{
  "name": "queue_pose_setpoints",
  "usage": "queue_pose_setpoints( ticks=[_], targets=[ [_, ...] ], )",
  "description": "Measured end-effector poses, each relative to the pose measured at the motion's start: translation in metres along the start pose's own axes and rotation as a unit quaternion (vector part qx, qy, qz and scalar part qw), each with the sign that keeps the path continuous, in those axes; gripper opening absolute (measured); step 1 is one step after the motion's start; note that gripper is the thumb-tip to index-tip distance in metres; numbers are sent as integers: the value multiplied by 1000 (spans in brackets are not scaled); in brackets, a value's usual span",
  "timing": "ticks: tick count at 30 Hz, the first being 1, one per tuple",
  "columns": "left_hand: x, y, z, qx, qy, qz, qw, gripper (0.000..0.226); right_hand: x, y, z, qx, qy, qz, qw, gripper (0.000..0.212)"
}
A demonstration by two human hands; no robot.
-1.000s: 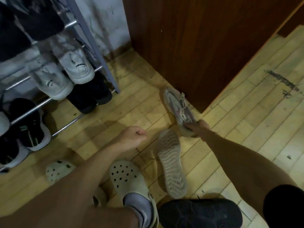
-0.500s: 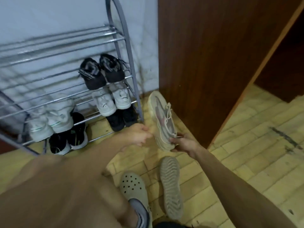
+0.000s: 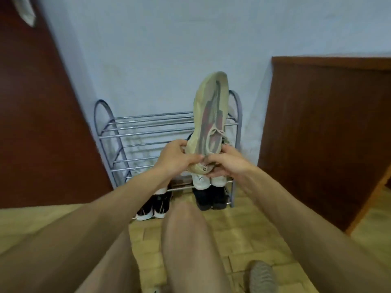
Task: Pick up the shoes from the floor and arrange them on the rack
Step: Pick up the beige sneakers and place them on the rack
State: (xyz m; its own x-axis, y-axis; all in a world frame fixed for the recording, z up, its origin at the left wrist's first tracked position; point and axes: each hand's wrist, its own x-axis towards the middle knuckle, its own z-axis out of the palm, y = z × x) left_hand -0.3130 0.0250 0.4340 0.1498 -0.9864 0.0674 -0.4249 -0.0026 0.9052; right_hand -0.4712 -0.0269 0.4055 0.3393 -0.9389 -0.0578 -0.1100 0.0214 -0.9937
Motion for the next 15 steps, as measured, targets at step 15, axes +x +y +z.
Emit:
queue_pose_setpoints(
  ticks=[15],
  targets=[
    [-69, -170, -206, -155, 99, -160, 970, 40, 71, 1, 261, -214, -192, 18, 958, 42]
  ],
)
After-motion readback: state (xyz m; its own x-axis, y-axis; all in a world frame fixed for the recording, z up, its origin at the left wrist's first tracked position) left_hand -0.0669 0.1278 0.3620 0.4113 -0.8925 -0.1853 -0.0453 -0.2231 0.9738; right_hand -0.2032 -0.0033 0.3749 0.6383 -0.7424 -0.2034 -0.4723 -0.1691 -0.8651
